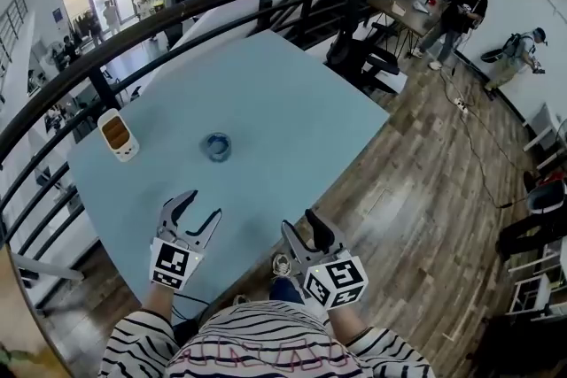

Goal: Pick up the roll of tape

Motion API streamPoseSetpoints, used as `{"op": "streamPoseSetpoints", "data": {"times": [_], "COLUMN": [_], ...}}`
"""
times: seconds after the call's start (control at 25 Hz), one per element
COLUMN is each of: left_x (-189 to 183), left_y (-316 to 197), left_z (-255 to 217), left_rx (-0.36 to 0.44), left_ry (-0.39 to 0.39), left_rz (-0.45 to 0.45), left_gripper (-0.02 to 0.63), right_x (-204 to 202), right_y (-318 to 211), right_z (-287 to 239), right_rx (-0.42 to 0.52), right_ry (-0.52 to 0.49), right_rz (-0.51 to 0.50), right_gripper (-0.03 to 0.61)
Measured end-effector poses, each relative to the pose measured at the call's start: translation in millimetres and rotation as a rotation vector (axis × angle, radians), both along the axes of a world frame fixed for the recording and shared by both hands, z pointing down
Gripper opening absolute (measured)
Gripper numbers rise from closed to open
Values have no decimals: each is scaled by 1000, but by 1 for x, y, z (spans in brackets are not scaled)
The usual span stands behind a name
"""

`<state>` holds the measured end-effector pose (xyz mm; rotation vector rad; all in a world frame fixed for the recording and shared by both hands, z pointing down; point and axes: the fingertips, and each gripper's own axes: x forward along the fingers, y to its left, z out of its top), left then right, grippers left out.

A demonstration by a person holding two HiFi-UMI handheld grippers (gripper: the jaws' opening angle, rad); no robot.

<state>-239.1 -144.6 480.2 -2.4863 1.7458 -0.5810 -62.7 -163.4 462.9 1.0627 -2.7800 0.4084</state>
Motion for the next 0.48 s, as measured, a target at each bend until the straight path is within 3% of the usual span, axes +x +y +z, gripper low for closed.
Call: {"op": "streamPoseSetpoints", "data": {"times": [0.48], "left_x": [-4], "left_y": [-88], "left_z": [75], "left_rx": [-188], "left_ry": [-221], "left_rz": [83], "left_gripper": [225], "right_x": [18], "right_y": [-46], "right_z": [17], "right_rx": [-52], "right_ry": [14], "right_rz": [20], "right_gripper": [221]}}
